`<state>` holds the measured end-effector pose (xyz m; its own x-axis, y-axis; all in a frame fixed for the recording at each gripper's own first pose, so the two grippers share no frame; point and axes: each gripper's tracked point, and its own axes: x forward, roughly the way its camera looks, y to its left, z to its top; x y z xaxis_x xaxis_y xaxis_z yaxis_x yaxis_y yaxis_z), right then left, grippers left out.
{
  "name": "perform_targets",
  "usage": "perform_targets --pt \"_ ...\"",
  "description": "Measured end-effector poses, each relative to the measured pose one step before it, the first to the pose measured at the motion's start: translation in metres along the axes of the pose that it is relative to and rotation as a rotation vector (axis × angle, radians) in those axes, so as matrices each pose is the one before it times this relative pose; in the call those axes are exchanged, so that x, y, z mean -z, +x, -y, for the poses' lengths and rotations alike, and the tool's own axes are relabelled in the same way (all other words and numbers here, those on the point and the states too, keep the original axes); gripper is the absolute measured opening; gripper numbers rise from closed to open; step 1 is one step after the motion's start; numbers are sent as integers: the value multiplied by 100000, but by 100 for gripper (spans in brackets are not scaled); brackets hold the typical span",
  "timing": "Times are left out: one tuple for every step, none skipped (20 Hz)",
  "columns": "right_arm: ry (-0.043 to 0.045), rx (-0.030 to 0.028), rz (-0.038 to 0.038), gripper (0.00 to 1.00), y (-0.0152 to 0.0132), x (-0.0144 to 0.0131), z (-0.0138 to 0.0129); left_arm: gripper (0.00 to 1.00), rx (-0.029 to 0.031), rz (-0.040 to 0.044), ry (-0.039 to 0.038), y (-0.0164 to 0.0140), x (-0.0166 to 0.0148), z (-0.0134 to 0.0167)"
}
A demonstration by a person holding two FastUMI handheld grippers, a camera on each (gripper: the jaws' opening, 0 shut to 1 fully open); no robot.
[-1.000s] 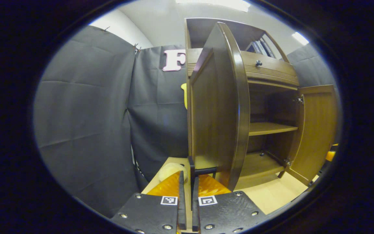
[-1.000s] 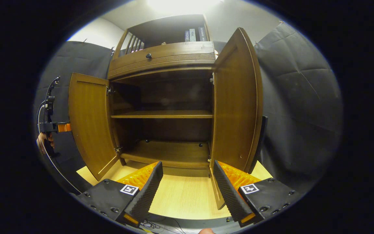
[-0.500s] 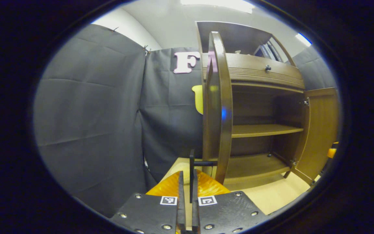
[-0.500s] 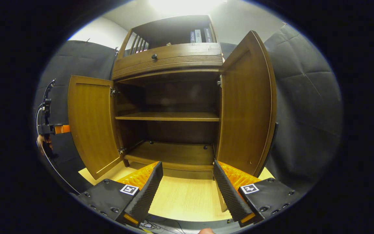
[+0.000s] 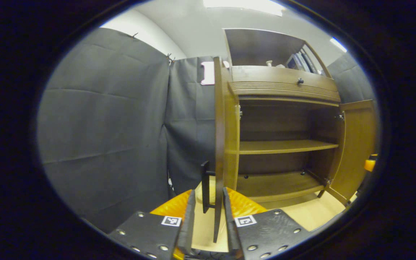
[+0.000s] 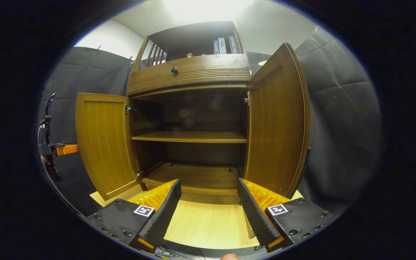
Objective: Open the right door of the double-door shoe cabinet with the right hand, and open the left door with the left hand.
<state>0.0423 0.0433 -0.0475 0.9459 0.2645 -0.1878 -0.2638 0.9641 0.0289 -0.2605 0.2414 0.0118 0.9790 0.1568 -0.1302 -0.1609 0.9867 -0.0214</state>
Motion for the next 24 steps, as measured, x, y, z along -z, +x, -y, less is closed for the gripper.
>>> perform_targets --pt "148 1011 294 92 -93 -309 238 57 900 1508 556 -391 -260 694" --pt "326 909 415 92 -122 -360 215 68 41 1520 407 -456 -566 552" --pt "216 995 881 98 -306 -342 130 79 -264 1434 244 -427 -392 300" --pt "-173 1467 1128 98 -302 -459 285 91 -117 1046 -207 -608 -352 638" --pt "-544 2147 1001 98 -343 -329 484 91 236 883 -543 -408 -253 511" --pt "-606 2307 1114 95 -248 -419 484 91 255 741 -537 -513 -355 586" --pt "-400 1957 1094 98 -405 -355 385 91 280 831 -187 -491 -257 565" --pt "-175 1883 919 100 -338 -353 393 92 131 588 102 -474 -225 535" --pt "-146 1296 675 98 -384 -164 227 92 335 405 279 -506 2 574" --pt "-211 743 679 98 -433 -255 109 91 360 454 552 -340 -137 475" --pt "-334 451 835 98 -457 -40 140 91 400 796 596 -405 -161 398" --pt "-738 638 479 98 -340 38 165 91 368 662 747 -437 -218 249" --pt "-392 1205 111 98 -337 191 319 91 363 199 772 -361 211 279" --pt "302 100 -150 98 -373 236 51 91 483 75 756 -540 61 357" --pt "518 -452 -243 100 -633 262 -173 91 351 184 625 -346 152 296" --pt "299 -311 -120 92 -540 250 -89 91 452 -76 110 -403 172 243" --pt "-157 -353 178 92 -411 251 -38 91 580 169 -140 -273 193 99" --pt "-252 282 -38 98 -359 277 110 91 85 315 -3 -401 -8 -83" --pt "99 549 -441 98 -256 307 145 91 -251 420 299 -360 40 -105" --pt "811 136 -564 92 -93 140 -58 91 -391 560 499 -389 -147 -77" --pt "832 -368 -284 100 -226 209 -60 91 -135 613 484 -567 92 -3" --pt "36 86 175 100 -230 48 33 91 -169 531 614 -485 -145 2" --pt "-726 493 374 98 -490 4 121 91 -471 363 527 -204 -169 -54" --pt "-834 624 643 98 -233 -184 164 91 -357 195 293 -120 -149 -2"
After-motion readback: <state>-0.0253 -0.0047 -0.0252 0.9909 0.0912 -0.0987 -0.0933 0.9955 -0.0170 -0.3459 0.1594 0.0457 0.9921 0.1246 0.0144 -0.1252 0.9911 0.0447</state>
